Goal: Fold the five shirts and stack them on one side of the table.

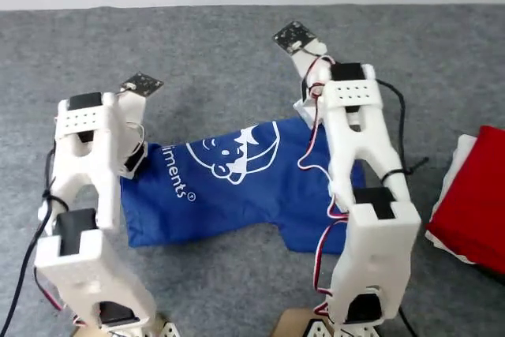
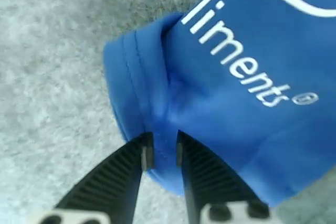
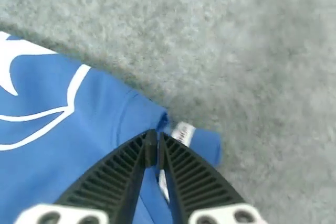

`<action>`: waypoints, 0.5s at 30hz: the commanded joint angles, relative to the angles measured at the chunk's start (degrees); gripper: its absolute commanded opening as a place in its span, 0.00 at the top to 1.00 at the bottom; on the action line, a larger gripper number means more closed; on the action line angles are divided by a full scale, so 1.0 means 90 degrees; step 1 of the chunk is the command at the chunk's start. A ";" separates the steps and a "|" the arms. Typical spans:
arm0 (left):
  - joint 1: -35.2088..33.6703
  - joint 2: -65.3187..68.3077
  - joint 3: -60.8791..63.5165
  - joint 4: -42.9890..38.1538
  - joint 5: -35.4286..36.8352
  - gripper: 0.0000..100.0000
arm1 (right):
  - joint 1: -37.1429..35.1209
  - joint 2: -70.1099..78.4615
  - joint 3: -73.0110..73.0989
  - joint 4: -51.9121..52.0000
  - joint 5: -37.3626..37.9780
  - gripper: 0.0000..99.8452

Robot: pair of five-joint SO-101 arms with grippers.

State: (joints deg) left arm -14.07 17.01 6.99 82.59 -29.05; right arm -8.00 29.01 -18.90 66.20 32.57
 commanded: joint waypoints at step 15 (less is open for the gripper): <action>-0.0772 0.1026 -0.0884 -0.0195 0.0156 0.93 | 0.1021 0.2388 -0.3067 0.0142 0.0322 0.99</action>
State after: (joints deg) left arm -19.78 26.68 1.10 81.36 -28.00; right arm -1.41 49.85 -38.59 66.02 34.77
